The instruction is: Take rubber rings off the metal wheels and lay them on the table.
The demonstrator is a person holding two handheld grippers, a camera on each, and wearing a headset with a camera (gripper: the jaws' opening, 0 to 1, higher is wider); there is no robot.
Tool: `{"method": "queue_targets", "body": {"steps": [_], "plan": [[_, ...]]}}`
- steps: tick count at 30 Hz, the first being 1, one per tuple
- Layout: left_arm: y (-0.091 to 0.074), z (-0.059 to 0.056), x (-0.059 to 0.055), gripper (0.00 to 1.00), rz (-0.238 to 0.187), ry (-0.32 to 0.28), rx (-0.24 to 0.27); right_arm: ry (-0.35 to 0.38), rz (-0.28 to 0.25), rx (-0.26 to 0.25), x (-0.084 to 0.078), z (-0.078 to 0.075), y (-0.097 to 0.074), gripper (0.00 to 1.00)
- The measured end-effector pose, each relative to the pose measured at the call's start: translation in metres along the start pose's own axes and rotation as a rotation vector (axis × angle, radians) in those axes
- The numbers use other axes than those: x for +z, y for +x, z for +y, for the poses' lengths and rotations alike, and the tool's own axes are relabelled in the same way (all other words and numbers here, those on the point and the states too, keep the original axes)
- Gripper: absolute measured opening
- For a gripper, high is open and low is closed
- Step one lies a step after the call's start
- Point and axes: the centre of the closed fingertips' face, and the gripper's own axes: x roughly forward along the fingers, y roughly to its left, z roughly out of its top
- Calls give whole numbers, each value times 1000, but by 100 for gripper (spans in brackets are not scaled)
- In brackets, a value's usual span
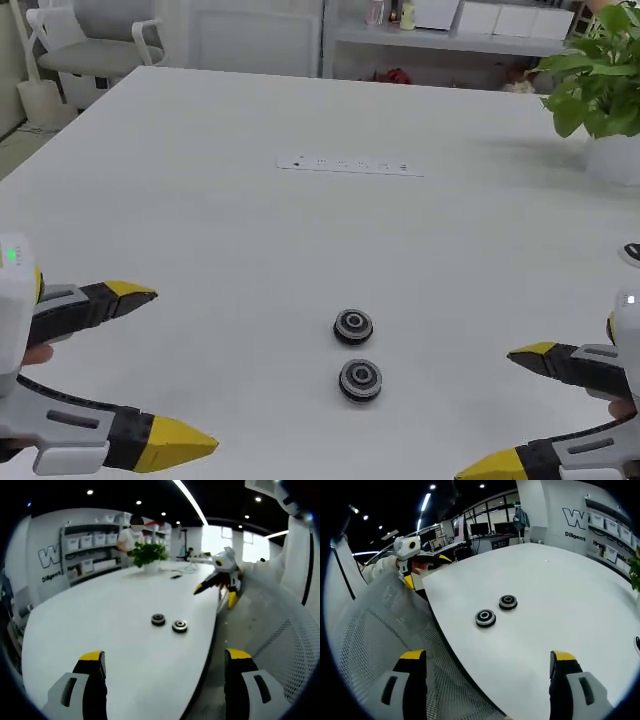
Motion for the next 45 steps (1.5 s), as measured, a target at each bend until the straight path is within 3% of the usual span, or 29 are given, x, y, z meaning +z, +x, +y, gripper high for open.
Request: {"method": "queue_targets", "body": {"steps": [8, 18, 27, 35, 45], "plan": [[-2, -5, 12, 100, -10, 38, -20, -5, -18, -17, 6, -3, -12, 99], [-9, -3, 26, 100, -25, 64, -15, -24, -25, -42, 16, -8, -25, 96], [-8, 0, 46, 100, -47, 95, -16, -48, -60, -68, 38, -14, -38, 95], [-9, -1, 54, 100, -50, 116, -23, -63, -73, -65, 46, -13, -42, 94], [-7, 0, 79, 100, -90, 157, -22, -89, -122, -66, 74, -12, -49, 93]]}}
